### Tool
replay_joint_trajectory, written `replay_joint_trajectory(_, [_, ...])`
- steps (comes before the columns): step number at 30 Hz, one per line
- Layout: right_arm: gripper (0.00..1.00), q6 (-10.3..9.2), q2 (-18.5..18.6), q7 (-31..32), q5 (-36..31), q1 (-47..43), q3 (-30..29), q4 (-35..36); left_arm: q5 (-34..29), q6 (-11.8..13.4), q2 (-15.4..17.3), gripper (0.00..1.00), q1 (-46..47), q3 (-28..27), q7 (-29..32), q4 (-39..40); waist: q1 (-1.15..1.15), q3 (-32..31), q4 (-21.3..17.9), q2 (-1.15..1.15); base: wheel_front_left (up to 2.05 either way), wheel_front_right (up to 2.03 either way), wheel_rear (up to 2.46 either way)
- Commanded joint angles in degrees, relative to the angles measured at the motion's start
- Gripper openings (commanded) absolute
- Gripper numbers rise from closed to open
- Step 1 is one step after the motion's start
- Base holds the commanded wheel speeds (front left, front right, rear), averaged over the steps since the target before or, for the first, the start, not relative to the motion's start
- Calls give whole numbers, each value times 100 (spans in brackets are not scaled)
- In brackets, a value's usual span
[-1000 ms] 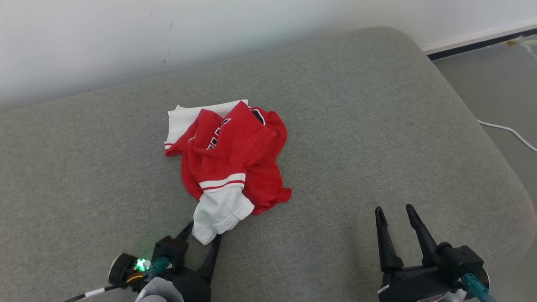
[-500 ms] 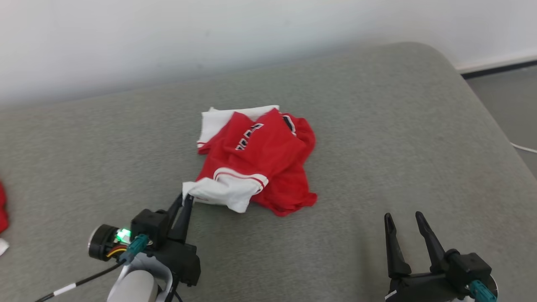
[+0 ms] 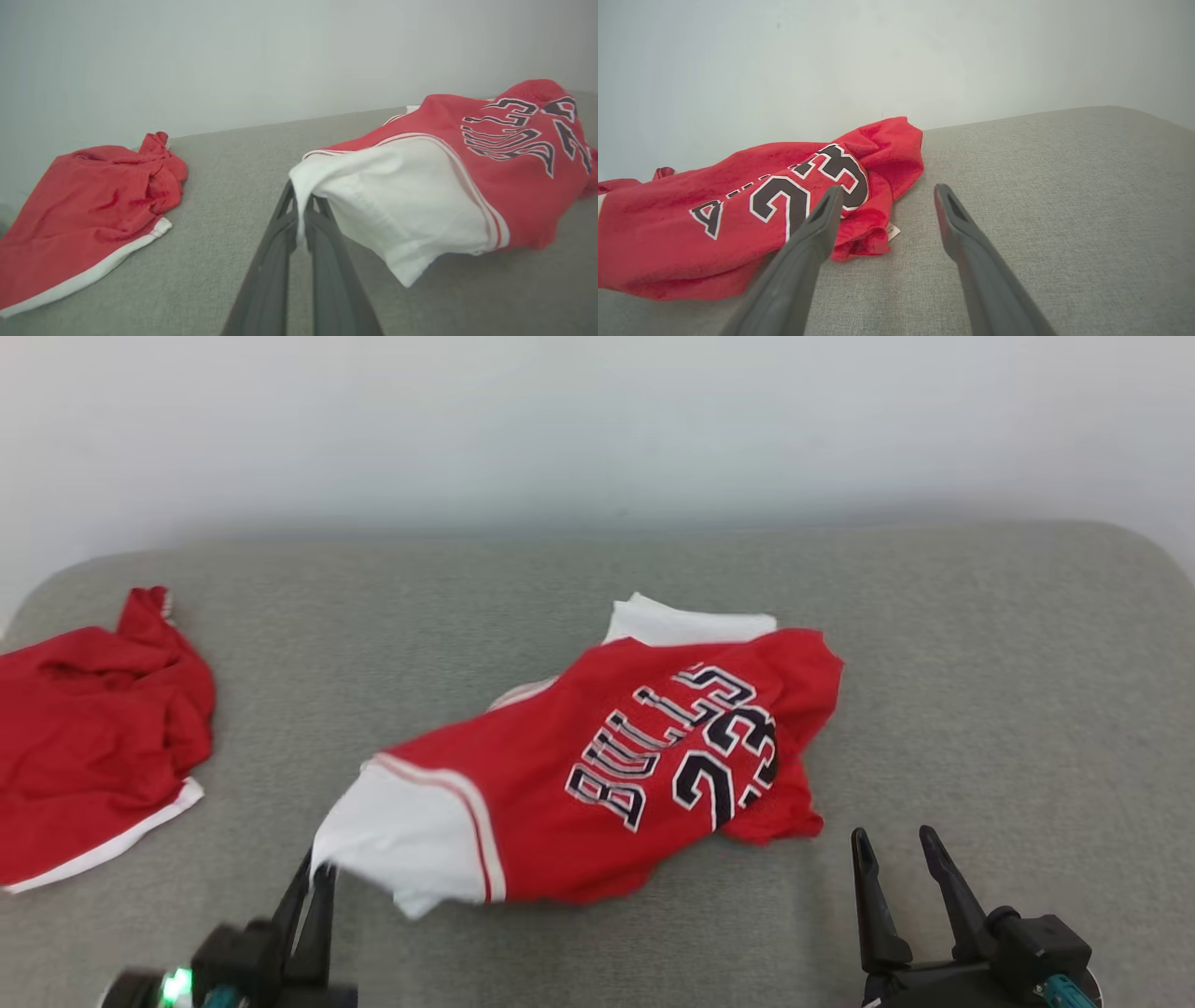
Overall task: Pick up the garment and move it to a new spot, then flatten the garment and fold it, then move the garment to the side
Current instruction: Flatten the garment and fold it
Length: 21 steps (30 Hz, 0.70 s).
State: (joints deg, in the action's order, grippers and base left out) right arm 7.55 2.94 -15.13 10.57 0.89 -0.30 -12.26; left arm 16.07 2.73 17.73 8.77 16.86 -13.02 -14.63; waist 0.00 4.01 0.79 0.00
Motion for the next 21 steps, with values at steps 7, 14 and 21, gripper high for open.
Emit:
replay_joint_trajectory(7, [100,-13,-11,-3,-4,-23,8,-18,397,291,-146,0,-1207,-129,124,275,0,-93,292,0,0,0,0])
replay_joint_trajectory(14, [100,-13,-11,-3,-67,-44,-50,-28,673,237,-374,0,-1537,-89,95,-209,0,-121,315,0,0,0,0])
replay_joint_trajectory(21, [100,-13,-12,-3,-32,-78,-90,-22,669,259,-267,100,-1343,-309,-117,-564,0,-171,447,0,0,0,0])
